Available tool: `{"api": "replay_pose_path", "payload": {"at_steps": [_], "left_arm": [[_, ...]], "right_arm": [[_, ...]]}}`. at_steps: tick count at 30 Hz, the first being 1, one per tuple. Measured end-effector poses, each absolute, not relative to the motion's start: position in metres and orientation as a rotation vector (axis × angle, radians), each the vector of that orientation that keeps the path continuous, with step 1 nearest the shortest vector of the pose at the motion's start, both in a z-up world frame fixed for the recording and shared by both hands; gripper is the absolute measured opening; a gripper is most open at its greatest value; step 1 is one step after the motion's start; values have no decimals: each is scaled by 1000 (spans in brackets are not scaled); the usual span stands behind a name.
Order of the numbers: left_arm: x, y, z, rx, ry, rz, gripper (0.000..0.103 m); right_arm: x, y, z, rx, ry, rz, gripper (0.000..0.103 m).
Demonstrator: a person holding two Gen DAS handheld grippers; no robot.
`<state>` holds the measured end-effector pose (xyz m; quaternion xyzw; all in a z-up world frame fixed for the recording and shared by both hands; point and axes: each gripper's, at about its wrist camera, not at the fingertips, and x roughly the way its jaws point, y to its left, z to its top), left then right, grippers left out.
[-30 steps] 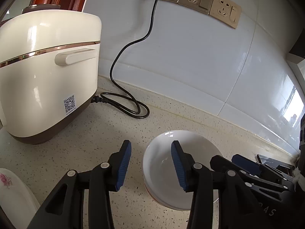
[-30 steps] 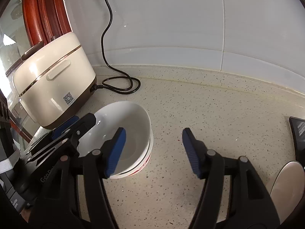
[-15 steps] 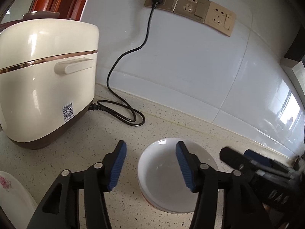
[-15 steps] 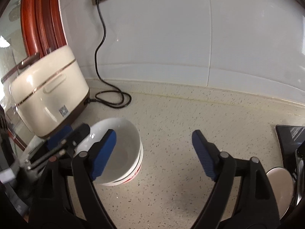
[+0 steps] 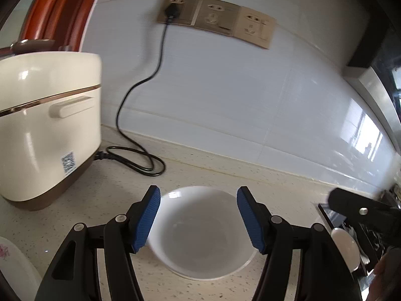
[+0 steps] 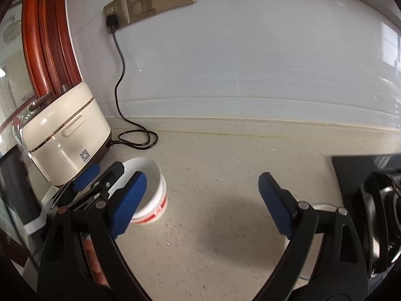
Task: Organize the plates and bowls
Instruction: 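Move both tools to the white bowl by the stove and grasp it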
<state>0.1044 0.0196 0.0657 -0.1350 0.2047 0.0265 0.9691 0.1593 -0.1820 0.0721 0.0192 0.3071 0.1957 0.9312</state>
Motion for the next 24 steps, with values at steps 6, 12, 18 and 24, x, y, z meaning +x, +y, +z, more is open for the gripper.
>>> {"api": "replay_pose_path", "payload": {"at_steps": [6, 12, 18, 24], "left_arm": [[101, 4, 69, -230, 392, -4, 67], [99, -16, 72, -171, 380, -72, 67], [97, -35, 81, -156, 418, -155, 67], [97, -63, 89, -165, 502, -236, 69]], "right_arm": [[138, -233, 65, 96, 625, 330, 94], [129, -286, 52, 177, 645, 252, 94], [126, -325, 39, 237, 667, 191, 94], [130, -350, 30, 279, 678, 130, 94]]}}
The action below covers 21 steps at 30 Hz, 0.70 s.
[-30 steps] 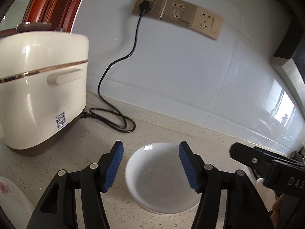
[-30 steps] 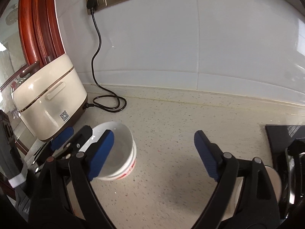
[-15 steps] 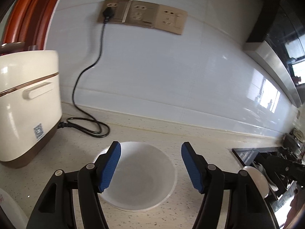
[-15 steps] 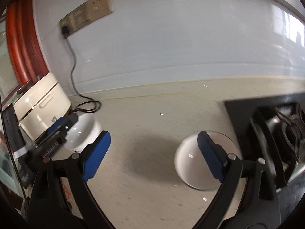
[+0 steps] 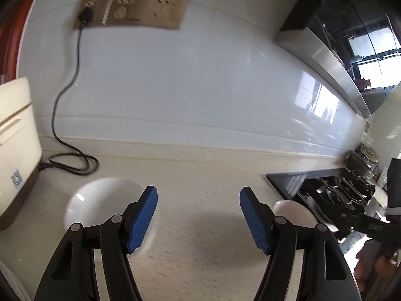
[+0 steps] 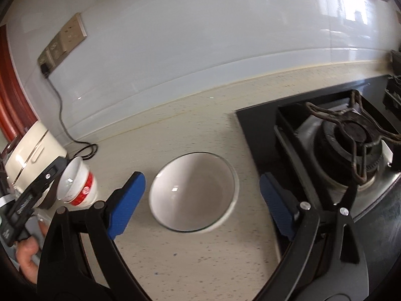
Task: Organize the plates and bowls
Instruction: 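Move both tools to the white bowl by the stove and grasp it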
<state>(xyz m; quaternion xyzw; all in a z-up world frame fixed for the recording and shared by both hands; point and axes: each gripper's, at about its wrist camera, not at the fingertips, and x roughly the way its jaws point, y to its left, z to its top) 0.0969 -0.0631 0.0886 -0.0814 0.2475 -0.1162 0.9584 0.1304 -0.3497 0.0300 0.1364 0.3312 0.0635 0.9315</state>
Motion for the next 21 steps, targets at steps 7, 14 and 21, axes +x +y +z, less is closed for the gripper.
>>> {"api": "replay_pose_path", "payload": {"at_steps": [7, 14, 21], "left_arm": [[112, -103, 77, -256, 639, -333, 69], [121, -139, 58, -273, 700, -407, 69], [134, -151, 42, -288, 741, -435, 57]], "right_arm": [[140, -364, 16, 320, 692, 66, 94], [144, -356, 4, 266, 682, 24, 94], [146, -349, -3, 193, 671, -26, 85]]}}
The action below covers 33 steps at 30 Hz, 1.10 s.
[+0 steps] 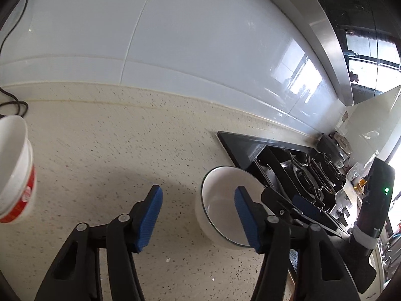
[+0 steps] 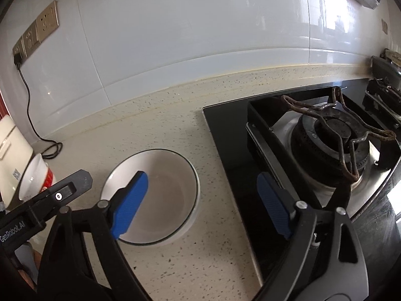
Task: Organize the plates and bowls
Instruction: 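Move both tools to the white bowl by the stove and grasp it, then carry the white bowl to the bowl stack beside the rice cooker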
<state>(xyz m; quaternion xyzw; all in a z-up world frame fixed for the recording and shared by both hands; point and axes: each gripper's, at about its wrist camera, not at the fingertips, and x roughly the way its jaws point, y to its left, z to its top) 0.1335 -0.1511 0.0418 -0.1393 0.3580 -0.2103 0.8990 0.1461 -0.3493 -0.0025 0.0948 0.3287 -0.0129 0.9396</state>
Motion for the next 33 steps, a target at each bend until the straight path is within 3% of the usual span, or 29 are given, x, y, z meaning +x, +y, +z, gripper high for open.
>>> {"api": "replay_pose_path", "payload": {"at_steps": [10, 12, 18, 22, 33], "left_arm": [[143, -164, 20, -308, 813, -482, 48], [144, -167, 19, -300, 818, -484, 48], [146, -170, 13, -290, 848, -483, 42], [146, -177, 9, -282, 859, -505, 30], [142, -168, 10, -273, 850, -465, 22]], "right_arm": [[153, -342, -18, 170, 740, 17, 65], [154, -343, -21, 172, 755, 18, 53], [156, -340, -29, 178, 789, 50, 33], [155, -338, -31, 175, 793, 66, 31], [151, -337, -30, 203, 773, 113, 30]]}}
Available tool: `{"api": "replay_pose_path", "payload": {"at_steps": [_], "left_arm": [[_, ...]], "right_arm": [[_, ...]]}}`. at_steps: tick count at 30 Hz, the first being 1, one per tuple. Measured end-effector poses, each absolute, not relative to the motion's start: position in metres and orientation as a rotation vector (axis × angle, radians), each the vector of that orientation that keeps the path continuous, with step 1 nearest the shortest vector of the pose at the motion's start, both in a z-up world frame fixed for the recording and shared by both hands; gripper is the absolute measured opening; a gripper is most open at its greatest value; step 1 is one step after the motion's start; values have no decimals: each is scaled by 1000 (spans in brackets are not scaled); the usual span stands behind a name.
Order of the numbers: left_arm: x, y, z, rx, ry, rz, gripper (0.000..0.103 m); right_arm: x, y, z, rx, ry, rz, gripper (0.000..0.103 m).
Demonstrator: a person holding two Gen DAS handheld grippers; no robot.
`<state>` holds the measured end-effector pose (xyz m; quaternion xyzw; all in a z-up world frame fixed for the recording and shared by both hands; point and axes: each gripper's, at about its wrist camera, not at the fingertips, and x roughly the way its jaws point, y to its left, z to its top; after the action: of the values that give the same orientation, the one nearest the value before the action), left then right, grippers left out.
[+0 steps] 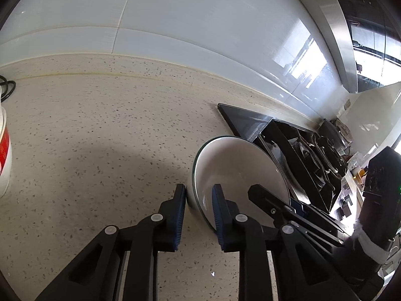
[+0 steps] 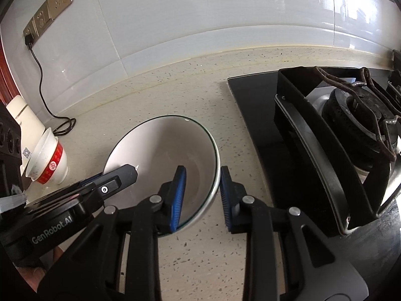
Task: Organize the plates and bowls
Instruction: 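Carry the white bowl to the bowl stack beside the rice cooker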
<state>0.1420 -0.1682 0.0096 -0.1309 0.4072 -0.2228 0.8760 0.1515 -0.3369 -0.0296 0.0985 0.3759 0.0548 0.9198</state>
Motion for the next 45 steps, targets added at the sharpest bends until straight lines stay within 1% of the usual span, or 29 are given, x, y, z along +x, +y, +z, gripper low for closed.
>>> {"api": "replay_pose_path", "payload": {"at_steps": [7, 13, 28, 45], "left_arm": [[142, -164, 11, -281, 844, -454, 15], [137, -159, 17, -281, 831, -444, 13], [115, -132, 34, -326, 790, -441, 13], [98, -64, 54, -407, 708, -367, 13]], "right_arm": [[151, -337, -28, 215, 764, 122, 30], [145, -335, -22, 216, 755, 127, 30], [131, -314, 2, 192, 721, 142, 30], [129, -251, 25, 133, 701, 232, 30]]}}
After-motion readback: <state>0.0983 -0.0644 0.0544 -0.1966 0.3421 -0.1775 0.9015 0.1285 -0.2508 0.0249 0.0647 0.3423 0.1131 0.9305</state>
